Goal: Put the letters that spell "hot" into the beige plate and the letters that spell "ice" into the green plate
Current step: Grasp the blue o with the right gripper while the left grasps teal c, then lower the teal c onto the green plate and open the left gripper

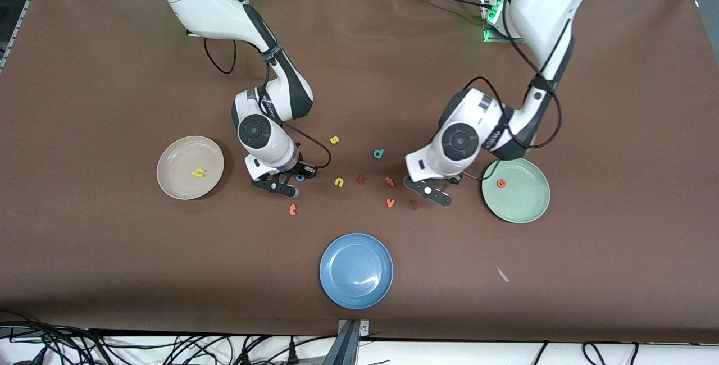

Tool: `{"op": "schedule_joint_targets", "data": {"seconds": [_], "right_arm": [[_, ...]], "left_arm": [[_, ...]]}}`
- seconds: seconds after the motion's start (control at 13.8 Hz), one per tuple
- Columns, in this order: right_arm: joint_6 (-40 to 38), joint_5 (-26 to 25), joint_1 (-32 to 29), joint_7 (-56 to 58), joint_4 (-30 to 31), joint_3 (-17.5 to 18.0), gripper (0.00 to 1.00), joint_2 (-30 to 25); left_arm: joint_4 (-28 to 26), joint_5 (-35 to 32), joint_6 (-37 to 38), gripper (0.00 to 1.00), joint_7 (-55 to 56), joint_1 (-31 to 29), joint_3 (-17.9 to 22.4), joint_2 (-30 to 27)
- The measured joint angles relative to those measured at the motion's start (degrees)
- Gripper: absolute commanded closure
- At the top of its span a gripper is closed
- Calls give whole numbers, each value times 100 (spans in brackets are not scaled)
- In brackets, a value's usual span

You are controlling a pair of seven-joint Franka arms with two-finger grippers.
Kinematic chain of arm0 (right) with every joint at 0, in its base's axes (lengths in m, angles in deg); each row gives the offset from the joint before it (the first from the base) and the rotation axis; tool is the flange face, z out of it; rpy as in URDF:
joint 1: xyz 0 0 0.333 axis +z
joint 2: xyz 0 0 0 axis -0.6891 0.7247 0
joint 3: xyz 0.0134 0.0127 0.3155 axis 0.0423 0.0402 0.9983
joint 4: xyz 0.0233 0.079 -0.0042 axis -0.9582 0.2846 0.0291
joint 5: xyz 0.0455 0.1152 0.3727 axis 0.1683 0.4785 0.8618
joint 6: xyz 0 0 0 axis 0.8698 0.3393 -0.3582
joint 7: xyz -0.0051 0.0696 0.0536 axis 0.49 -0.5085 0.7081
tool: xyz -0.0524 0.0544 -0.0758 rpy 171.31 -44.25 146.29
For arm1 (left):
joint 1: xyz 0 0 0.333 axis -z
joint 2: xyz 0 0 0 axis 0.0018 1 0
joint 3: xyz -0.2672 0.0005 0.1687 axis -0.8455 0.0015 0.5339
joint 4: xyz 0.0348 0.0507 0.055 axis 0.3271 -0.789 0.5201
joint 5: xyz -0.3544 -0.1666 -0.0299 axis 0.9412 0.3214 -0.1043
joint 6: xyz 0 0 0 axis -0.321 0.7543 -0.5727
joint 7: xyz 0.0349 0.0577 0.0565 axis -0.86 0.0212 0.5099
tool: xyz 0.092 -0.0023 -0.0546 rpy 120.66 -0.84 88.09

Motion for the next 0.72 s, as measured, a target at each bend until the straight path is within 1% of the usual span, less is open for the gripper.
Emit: {"op": "schedule_joint_targets", "data": {"seconds": [0.07,0.22,0.43,0.51,0.65,0.72], "right_arm": [[-1,0,-1,-6,0,-1,73,0],[-1,0,-2,-17,-7,-3,75,1],[0,0,-3,-29,-31,-7,84,13],[0,0,-3,-34,-35,-8,84,15],[1,0,-4,-36,-37,-11,91,20],[1,0,-3,-36,-38,-12,91,21]], "left_arm": [[0,0,113,100,-329,-188,8,-24],[-18,0,269,100,-1095,-635,20,-22],[-81,0,394,100,-2204,-1262,28,-2],[-112,0,403,100,-2457,-1406,33,5],[-200,-17,425,100,-2740,-1575,44,26],[-271,-119,434,100,-2790,-1615,55,53]]}}
